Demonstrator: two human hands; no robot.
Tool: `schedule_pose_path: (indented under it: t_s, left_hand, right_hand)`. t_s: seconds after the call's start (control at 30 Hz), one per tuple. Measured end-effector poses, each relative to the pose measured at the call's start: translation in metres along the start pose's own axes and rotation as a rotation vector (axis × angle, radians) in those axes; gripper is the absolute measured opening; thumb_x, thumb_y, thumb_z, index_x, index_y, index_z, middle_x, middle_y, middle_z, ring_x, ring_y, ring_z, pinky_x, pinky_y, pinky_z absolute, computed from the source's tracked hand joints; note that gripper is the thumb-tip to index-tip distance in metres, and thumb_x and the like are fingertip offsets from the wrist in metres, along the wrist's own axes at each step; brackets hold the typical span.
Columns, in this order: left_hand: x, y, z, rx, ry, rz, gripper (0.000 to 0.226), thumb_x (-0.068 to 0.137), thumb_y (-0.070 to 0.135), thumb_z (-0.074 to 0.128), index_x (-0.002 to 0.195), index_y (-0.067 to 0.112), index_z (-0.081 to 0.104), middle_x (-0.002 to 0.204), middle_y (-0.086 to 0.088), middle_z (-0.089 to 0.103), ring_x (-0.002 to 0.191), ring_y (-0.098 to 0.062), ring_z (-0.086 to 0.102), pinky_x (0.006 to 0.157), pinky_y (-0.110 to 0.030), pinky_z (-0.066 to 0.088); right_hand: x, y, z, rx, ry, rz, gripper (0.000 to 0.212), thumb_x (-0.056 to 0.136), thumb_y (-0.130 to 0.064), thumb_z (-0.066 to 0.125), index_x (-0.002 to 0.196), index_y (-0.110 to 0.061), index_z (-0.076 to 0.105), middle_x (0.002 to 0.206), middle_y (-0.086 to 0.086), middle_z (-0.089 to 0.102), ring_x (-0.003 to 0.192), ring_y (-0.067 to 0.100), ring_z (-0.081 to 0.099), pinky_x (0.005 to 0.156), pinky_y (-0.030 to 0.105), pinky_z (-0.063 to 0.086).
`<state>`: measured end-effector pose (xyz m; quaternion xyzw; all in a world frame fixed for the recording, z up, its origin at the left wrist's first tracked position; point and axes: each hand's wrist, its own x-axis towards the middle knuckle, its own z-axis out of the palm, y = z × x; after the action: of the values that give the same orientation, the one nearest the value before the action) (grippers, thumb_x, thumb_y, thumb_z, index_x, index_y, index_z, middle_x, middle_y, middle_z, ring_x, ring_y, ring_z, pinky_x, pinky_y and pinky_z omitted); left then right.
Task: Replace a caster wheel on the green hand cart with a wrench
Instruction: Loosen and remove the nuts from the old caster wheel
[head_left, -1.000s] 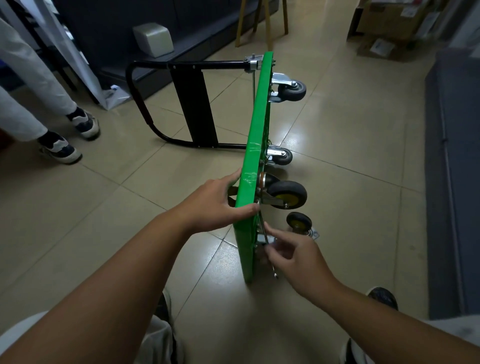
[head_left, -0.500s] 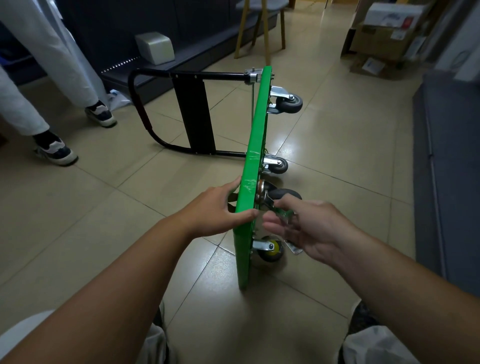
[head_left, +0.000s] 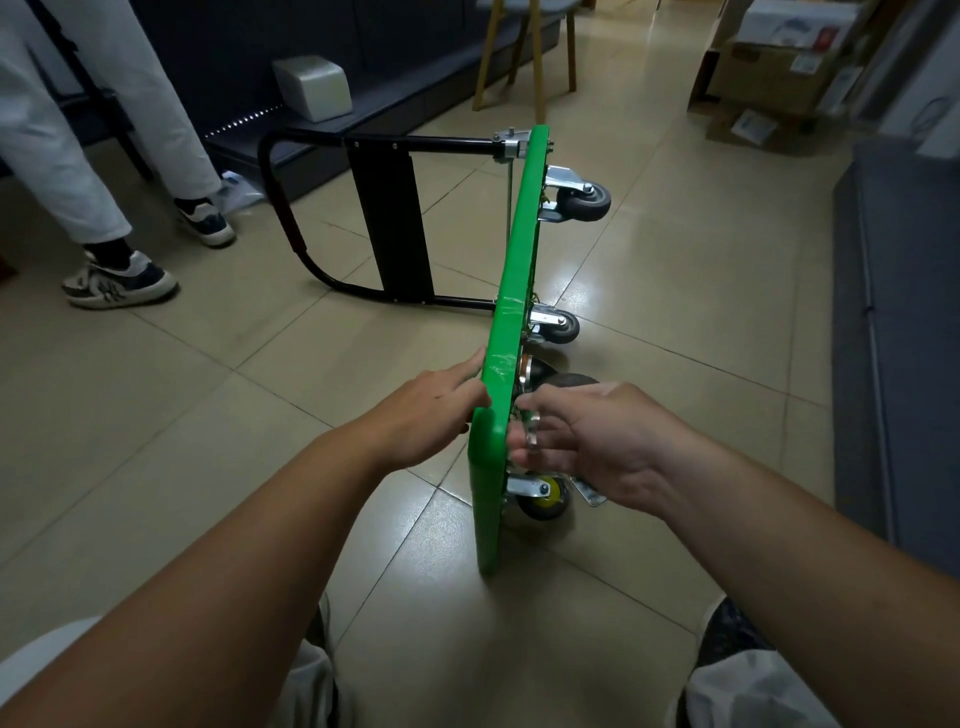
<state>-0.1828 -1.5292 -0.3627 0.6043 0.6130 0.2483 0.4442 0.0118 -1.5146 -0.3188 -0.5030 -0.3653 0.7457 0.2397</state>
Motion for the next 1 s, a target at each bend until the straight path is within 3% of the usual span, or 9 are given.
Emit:
schedule_pose_path:
  t_s: [0.17,0.33,0.47,0.57,0.67,0.8,0.9,1.0]
  left_hand:
    - [-0.004,0.006,-0.001,0.101,0.009,-0.006,0.083,0.077,0.064,0.041,0.157,0.052,0.024,0.139,-0.005,0.062,0.114,-0.020,0.065,0.101,-0.046,0.053]
    - [-0.008,0.011,-0.001,0.218,-0.011,0.044,0.105,0.073,0.076,0.059,0.162,0.041,0.015,0.153,0.008,0.051,0.135,-0.011,0.052,0.106,-0.042,0.053]
    - [-0.009,0.009,0.000,0.224,-0.033,0.046,0.117,0.067,0.078,0.067,0.163,0.040,0.011,0.153,0.006,0.051,0.128,-0.016,0.059,0.098,-0.043,0.058]
    - [-0.011,0.011,0.001,0.226,-0.015,0.057,0.117,0.066,0.075,0.066,0.163,0.038,0.010,0.152,0.005,0.053,0.132,-0.015,0.056,0.095,-0.041,0.060]
    - [-0.012,0.012,0.004,0.239,0.017,0.052,0.114,0.069,0.072,0.064,0.163,0.038,0.010,0.152,0.004,0.053,0.133,-0.015,0.055,0.094,-0.042,0.060]
    - [-0.016,0.014,0.008,0.291,0.060,0.046,0.106,0.077,0.062,0.065,0.163,0.037,0.009,0.148,-0.001,0.057,0.126,-0.017,0.060,0.094,-0.040,0.059]
    - [-0.017,0.017,0.013,0.352,0.092,0.043,0.104,0.084,0.059,0.066,0.163,0.036,0.003,0.148,-0.003,0.057,0.120,-0.018,0.064,0.093,-0.038,0.059]
    - [-0.019,0.016,0.019,0.423,0.097,0.035,0.108,0.091,0.052,0.069,0.163,0.032,-0.008,0.146,-0.005,0.057,0.109,-0.018,0.068,0.087,-0.038,0.061]
  right_hand:
    - [-0.004,0.032,-0.003,-0.126,0.015,-0.086,0.021,0.092,-0.002,0.067,0.113,-0.002,0.069,0.081,0.024,0.072,0.066,0.034,0.071,0.062,0.040,0.061]
    - [0.003,0.069,-0.010,-0.290,0.030,-0.248,0.043,0.094,-0.007,0.066,0.135,-0.020,0.058,0.089,0.014,0.077,0.077,0.032,0.075,0.074,0.047,0.062]
    - [0.018,0.093,-0.023,-0.598,0.148,-0.389,0.052,0.094,-0.014,0.068,0.141,-0.031,0.053,0.092,0.005,0.074,0.084,0.023,0.071,0.076,0.039,0.061]
    - [0.023,0.102,-0.031,-0.660,0.184,-0.462,0.054,0.094,-0.017,0.068,0.136,-0.044,0.049,0.092,-0.002,0.072,0.083,0.018,0.069,0.075,0.037,0.060]
    - [0.014,0.113,-0.038,-0.577,0.202,-0.512,0.044,0.092,-0.012,0.070,0.131,-0.031,0.062,0.094,0.001,0.075,0.086,0.017,0.072,0.079,0.037,0.061]
    - [-0.007,0.124,-0.035,-0.225,0.213,-0.400,0.029,0.091,0.002,0.067,0.119,-0.006,0.071,0.079,0.011,0.076,0.071,0.026,0.075,0.069,0.038,0.063]
    - [-0.007,0.116,-0.030,-0.042,0.239,-0.324,0.022,0.093,0.002,0.065,0.112,-0.004,0.071,0.077,0.018,0.073,0.067,0.032,0.074,0.067,0.043,0.063]
    - [0.001,0.101,-0.028,-0.018,0.266,-0.253,0.021,0.094,0.002,0.063,0.113,-0.006,0.068,0.084,0.027,0.071,0.065,0.029,0.074,0.063,0.039,0.063]
